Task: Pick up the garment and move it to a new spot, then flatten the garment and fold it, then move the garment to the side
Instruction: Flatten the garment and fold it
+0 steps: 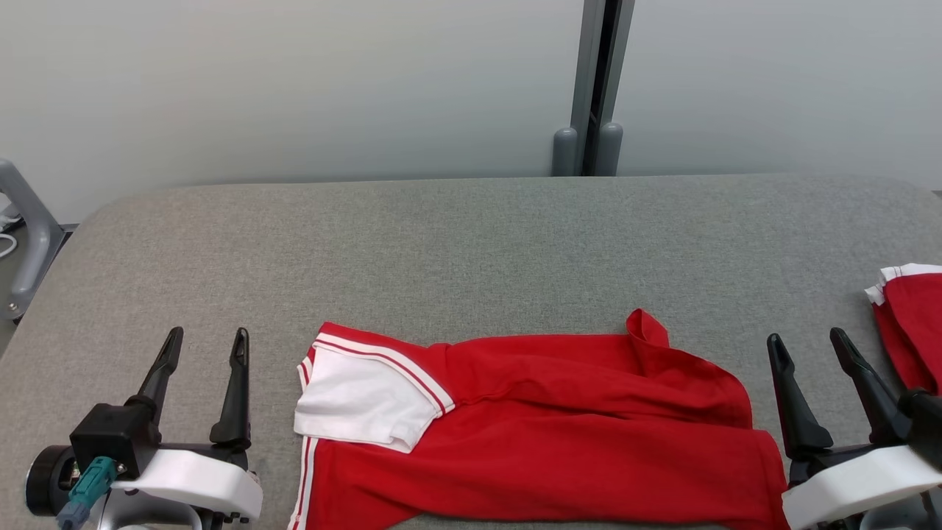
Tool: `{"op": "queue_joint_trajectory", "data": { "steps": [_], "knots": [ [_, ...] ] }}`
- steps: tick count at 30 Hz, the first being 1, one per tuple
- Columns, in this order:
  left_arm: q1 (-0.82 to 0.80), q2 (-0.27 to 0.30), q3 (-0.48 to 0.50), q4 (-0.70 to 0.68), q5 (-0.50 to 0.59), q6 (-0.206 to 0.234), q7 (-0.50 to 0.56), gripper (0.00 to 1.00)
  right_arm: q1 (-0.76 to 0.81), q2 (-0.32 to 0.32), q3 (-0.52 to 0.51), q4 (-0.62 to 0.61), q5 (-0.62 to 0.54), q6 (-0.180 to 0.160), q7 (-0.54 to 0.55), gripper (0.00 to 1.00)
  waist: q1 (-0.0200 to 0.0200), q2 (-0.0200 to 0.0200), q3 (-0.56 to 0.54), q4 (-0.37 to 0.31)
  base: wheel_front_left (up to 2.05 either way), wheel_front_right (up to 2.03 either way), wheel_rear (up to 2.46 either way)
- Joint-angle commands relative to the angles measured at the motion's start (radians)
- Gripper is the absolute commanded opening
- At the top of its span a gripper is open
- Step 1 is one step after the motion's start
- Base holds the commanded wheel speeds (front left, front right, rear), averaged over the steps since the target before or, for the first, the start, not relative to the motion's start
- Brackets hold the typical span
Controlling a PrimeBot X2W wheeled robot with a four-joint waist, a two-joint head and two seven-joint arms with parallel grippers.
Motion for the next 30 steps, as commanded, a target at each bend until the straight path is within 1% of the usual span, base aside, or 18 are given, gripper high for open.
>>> {"op": "queue_joint_trajectory", "data": {
  "steps": [1, 11, 15, 18, 24, 29, 30],
  "knots": [
    [0.008, 0.006, -0.001, -0.004, 0.004, 0.007, 0.004, 1.00, 0.007, -0.004, 0.000, -0.011, 0.005, 0.000, 0.006, 1.00, 0.0000, -0.0001, 0.001, 0.002, 0.00, 0.00, 0.00],
    [-0.019, 0.003, -0.015, -0.014, 0.008, 0.004, 0.012, 1.00, -0.020, -0.007, 0.018, -0.002, 0.001, 0.000, 0.037, 1.00, 0.0000, -0.0001, 0.025, 0.021, 0.00, 0.00, 0.00],
    [-0.039, -0.002, -0.024, -0.014, 0.010, -0.002, 0.006, 1.00, -0.053, -0.054, 0.031, 0.087, 0.014, 0.000, 0.115, 1.00, 0.0000, -0.0001, 0.058, 0.037, 0.00, 0.00, 0.00],
    [-0.059, -0.010, -0.032, -0.004, 0.006, -0.013, 0.001, 1.00, -0.083, -0.092, 0.034, 0.174, 0.026, 0.000, 0.138, 1.00, 0.0000, -0.0001, 0.090, 0.054, 0.00, 0.00, 0.00],
    [-0.110, -0.030, -0.040, 0.039, 0.001, -0.038, -0.025, 1.00, -0.155, -0.134, 0.046, 0.333, 0.053, 0.000, 0.130, 1.00, 0.0000, -0.0001, 0.163, 0.079, 0.00, 0.00, 0.00],
    [-0.145, -0.042, -0.043, 0.079, 0.000, -0.056, -0.046, 1.00, -0.206, -0.152, 0.082, 0.424, 0.091, 0.000, 0.127, 1.00, 0.0000, -0.0001, 0.200, 0.087, 0.00, 0.00, 0.00],
    [-0.150, -0.043, -0.042, 0.087, 0.000, -0.059, -0.049, 1.00, -0.212, -0.157, 0.087, 0.432, 0.098, 0.000, 0.124, 0.89, 0.0000, -0.0001, 0.204, 0.086, 0.00, 0.00, 0.00]
  ]
}}
